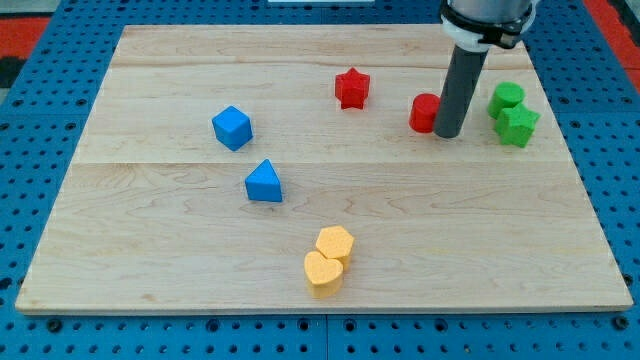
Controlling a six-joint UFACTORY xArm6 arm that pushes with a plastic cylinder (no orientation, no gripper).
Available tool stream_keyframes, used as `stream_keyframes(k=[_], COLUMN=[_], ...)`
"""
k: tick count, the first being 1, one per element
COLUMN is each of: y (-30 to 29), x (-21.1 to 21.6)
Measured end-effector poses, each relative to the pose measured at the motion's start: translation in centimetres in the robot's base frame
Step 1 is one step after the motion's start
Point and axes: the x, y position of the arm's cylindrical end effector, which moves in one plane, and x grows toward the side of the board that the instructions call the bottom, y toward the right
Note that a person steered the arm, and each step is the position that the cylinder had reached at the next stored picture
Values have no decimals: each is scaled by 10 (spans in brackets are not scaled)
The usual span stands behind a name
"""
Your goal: Push the red circle along with red star slightly left
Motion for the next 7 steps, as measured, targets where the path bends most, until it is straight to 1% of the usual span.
stream_keyframes(k=[2,3,4,5,6,7], y=[-13,-10,6,25,45,47], x=[-33,-54,-71,-80,-74,-67])
